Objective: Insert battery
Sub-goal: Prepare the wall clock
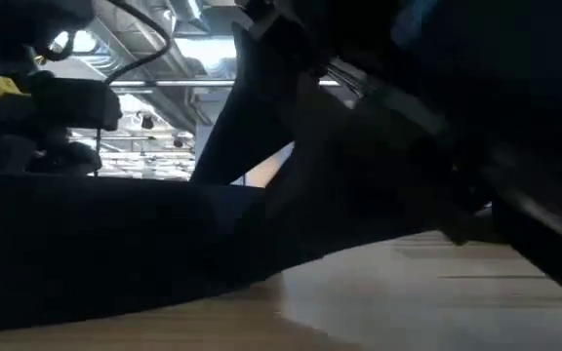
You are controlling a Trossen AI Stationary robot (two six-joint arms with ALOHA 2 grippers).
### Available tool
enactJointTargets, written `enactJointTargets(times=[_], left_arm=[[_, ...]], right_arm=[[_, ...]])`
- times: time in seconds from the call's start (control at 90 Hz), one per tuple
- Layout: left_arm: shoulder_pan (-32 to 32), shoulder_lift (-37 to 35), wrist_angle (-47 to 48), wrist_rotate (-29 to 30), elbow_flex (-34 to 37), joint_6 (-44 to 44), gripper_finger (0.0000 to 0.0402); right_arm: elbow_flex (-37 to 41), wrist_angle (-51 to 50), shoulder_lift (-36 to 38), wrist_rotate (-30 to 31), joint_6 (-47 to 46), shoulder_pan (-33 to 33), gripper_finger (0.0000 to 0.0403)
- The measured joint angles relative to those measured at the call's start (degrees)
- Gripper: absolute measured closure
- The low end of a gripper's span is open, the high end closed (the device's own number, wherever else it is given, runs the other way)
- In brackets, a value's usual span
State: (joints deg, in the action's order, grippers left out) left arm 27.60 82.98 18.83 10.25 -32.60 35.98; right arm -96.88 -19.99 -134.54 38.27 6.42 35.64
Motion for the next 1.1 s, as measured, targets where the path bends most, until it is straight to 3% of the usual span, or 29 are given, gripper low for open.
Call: enactJointTargets(times=[0.311, 0.478, 0.744, 0.856, 0.956, 1.1], left_arm=[[0.5, -0.3, -0.4, 1.2, 0.1, 1.3, 0.0128], [0.5, -0.5, -3.2, 1.3, 0.0, 2.2, 0.0128], [0.6, -1.7, -2.8, 3.4, 0.0, 1.4, 0.0128], [0.5, -3.1, -1.8, 10.3, 0.0, 1.3, 0.0128], [-1.3, -3.8, -1.8, 18.0, 0.0, 0.6, 0.0128], [-5.2, -3.9, -1.7, 26.8, 0.0, -1.7, 0.0128]], right_arm=[[-2.6, -2.5, 5.3, -1.9, -9.1, -1.1, 0.0176], [-2.6, -2.9, 7.1, 1.6, -11.7, -3.9, 0.0203], [-2.5, -10.9, 8.7, -3.2, -16.8, -6.7, 0.0225], [-2.5, -19.3, 9.5, 0.8, -23.4, -7.2, 0.0226], [-2.5, -25.6, 10.2, -0.8, -31.3, -10.2, 0.0226], [-0.3, -24.1, 10.2, -2.2, -34.0, -17.5, 0.0226]])
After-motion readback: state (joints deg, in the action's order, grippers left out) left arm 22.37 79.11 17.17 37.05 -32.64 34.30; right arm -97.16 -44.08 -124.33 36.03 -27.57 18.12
